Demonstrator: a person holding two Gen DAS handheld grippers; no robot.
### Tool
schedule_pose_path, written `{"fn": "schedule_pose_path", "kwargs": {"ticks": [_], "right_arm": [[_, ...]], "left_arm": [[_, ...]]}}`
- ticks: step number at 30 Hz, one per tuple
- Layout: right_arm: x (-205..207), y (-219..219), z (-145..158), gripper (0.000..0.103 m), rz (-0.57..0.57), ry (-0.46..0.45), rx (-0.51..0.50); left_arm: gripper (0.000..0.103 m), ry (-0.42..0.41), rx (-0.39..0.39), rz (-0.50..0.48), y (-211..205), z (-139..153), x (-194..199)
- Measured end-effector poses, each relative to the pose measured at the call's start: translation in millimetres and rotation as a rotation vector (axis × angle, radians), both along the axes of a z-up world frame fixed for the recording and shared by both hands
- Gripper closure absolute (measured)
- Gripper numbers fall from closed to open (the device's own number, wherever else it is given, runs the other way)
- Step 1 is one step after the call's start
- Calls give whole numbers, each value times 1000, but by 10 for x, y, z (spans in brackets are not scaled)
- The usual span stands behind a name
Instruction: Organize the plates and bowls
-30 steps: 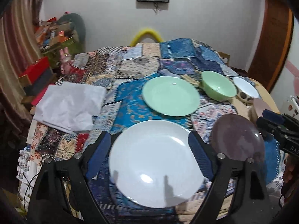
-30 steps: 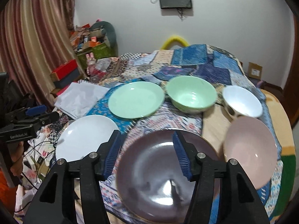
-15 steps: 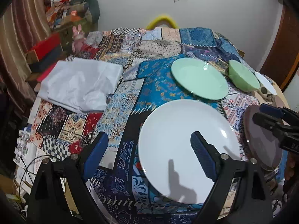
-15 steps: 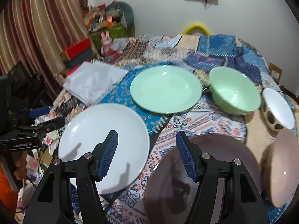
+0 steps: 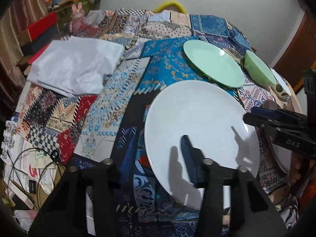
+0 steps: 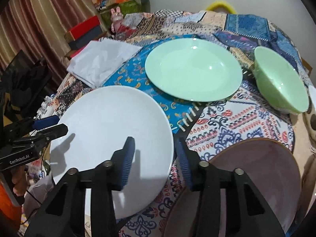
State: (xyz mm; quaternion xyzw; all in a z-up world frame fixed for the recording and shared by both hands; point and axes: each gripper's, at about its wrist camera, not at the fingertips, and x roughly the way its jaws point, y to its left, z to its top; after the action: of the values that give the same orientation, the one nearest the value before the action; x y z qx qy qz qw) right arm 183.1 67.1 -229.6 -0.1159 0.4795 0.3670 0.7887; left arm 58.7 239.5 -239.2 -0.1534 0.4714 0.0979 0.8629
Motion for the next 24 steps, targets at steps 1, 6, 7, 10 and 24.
{"fn": "schedule_pose_path", "kwargs": {"ticks": [1,6,7,10,24], "right_arm": [[10,4,-19,66,0,9,-4],[64,23,-112,71,2,46,-30],[69,28,-130,72,4,55,-35],[60,65,-139,72,14,46,-56],[84,38,-152,69,-2,70,-15]], "left_arm": [[65,5,-12,-3,1,-12,-5],[72,18,-41,-13,-7,-62,-30],[72,22,-45,-13,-13,-73,-33],[73,33,-60,-19,-31,-121,-42],[72,51,-80,9,-70,-135,-63]]}}
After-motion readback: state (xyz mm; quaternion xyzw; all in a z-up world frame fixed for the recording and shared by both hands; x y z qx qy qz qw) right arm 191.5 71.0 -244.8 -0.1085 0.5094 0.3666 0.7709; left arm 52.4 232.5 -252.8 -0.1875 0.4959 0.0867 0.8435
